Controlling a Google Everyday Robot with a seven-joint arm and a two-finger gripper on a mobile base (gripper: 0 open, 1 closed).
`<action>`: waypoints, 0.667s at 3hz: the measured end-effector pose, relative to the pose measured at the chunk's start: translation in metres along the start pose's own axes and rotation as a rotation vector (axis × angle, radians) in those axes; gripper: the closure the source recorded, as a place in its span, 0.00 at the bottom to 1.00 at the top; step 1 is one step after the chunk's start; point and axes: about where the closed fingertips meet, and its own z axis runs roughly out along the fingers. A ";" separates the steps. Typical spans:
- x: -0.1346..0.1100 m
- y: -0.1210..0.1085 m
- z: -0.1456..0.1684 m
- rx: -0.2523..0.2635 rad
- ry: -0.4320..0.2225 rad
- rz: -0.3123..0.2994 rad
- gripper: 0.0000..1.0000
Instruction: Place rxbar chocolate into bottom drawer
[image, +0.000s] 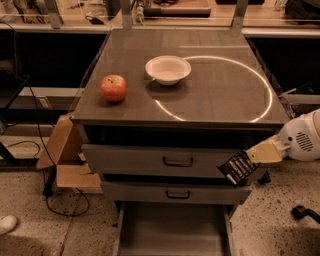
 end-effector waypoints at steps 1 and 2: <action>0.000 0.000 0.001 0.000 0.001 -0.002 1.00; 0.025 0.021 0.026 -0.037 0.039 0.026 1.00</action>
Offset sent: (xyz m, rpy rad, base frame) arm -0.0459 0.0296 -0.0555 0.0294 0.1159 0.0018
